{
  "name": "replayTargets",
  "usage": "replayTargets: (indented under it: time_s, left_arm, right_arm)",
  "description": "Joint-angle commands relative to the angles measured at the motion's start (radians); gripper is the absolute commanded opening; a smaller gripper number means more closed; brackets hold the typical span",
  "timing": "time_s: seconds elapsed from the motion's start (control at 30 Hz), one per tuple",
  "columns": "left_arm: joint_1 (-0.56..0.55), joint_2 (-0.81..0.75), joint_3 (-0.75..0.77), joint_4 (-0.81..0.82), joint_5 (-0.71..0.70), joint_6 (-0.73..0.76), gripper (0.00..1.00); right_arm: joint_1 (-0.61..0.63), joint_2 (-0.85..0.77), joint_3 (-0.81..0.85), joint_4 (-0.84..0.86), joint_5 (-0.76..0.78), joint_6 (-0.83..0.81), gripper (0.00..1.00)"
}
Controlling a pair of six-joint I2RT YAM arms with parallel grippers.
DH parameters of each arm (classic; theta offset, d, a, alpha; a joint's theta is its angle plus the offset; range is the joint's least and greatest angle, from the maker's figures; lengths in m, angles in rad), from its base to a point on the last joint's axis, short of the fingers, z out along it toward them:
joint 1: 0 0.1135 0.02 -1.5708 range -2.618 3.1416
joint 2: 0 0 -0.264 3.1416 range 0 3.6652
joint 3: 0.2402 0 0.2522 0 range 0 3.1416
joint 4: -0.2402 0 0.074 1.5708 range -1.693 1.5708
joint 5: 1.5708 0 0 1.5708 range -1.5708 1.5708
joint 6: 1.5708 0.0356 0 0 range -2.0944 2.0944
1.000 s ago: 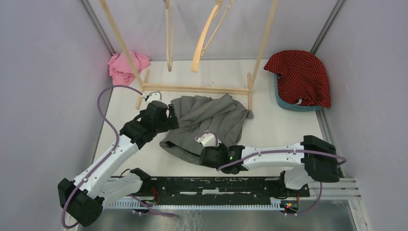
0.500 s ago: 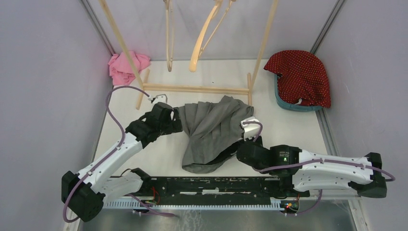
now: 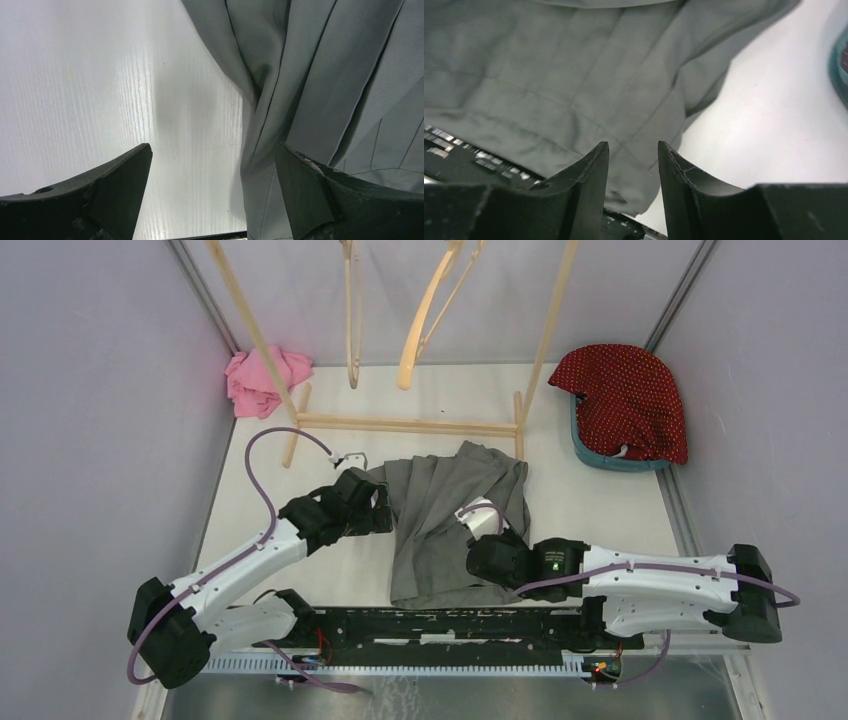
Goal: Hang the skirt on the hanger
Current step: Flatten out the skirt at the center of the board.
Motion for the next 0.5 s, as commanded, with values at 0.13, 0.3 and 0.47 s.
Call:
replayTargets:
  time_s: [0.13,0.3,0.47]
  left_arm:
    - [-0.006,0.02,0.025,0.036,-0.055,-0.039,0.99]
    - [-0.005,-0.006,0.009,0.024,-0.089,-0.053,0.99]
    - [-0.004,-0.07,-0.017,0.016,-0.135,-0.086,0.99]
  right_arm:
    - [0.238,0.217,0.148,0.167,-0.076,-0.197,0.46]
    - [0.318,0.348,0.176,0.29,-0.056,-0.253,0.47]
    - [0.29,0.377,0.239,0.356,-0.094,-0.112,0.49]
